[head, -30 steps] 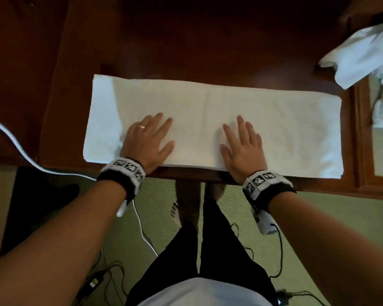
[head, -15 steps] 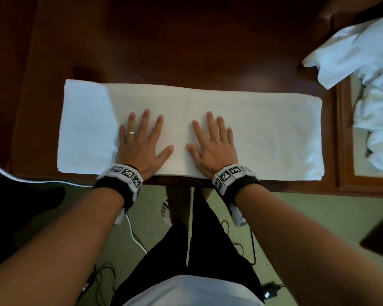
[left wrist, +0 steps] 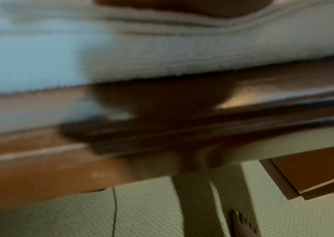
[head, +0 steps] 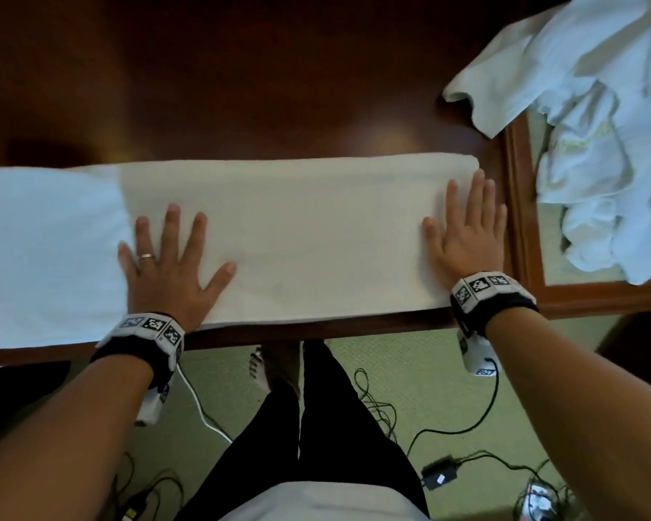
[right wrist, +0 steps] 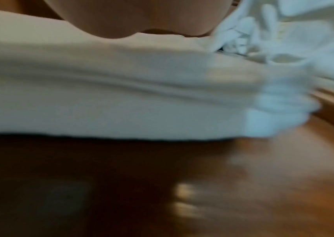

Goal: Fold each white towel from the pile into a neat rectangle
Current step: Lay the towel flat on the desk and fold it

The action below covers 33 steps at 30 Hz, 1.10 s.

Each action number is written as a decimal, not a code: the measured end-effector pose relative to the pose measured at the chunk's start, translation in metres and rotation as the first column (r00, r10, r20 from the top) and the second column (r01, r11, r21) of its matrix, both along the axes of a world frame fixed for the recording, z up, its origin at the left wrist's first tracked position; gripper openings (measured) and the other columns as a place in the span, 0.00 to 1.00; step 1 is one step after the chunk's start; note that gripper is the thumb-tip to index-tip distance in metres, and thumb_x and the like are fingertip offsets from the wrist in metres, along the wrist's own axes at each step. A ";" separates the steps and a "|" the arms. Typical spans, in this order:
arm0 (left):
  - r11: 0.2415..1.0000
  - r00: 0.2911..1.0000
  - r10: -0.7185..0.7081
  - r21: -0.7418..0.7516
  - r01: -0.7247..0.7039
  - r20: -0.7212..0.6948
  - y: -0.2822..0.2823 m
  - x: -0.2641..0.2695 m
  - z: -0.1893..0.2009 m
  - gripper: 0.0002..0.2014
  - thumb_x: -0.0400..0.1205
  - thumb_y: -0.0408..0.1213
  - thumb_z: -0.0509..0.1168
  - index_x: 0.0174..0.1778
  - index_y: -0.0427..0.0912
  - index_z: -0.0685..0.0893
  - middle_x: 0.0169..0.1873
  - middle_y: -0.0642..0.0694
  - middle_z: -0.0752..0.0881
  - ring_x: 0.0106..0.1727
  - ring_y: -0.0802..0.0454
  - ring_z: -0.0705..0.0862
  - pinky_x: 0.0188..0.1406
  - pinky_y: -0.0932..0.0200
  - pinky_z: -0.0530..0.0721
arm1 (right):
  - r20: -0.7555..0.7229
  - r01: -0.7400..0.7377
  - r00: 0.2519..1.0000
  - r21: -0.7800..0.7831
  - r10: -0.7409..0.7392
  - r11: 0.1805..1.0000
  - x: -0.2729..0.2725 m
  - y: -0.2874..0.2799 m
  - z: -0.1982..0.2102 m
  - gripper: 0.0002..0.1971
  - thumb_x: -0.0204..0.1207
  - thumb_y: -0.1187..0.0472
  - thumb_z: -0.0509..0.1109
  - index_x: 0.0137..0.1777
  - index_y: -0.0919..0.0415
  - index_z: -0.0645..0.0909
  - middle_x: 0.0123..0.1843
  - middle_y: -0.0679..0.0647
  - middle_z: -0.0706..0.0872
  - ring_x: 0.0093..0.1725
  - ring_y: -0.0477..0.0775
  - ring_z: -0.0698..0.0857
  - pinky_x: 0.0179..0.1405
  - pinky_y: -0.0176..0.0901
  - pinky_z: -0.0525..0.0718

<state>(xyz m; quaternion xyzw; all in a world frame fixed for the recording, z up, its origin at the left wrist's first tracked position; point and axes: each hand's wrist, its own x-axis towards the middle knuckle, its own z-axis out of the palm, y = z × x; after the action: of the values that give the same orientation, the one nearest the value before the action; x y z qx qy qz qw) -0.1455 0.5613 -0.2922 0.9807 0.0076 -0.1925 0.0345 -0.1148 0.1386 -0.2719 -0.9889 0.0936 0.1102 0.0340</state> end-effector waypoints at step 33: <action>0.969 0.968 -0.246 -0.045 0.244 -0.043 -0.059 0.017 0.013 0.42 0.76 0.75 0.34 0.86 0.63 0.35 0.88 0.50 0.34 0.88 0.38 0.37 0.84 0.29 0.45 | -0.042 -0.510 0.857 0.073 0.514 0.857 0.019 0.080 0.003 0.31 0.86 0.38 0.48 0.87 0.46 0.53 0.90 0.54 0.48 0.87 0.61 0.52 0.80 0.66 0.60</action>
<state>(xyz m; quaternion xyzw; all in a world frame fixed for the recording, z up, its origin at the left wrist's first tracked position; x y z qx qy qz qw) -0.1282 0.5025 -0.2796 0.9683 -0.1163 -0.2192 0.0297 -0.0956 0.2188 -0.2687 -0.9730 -0.1750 0.1476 0.0298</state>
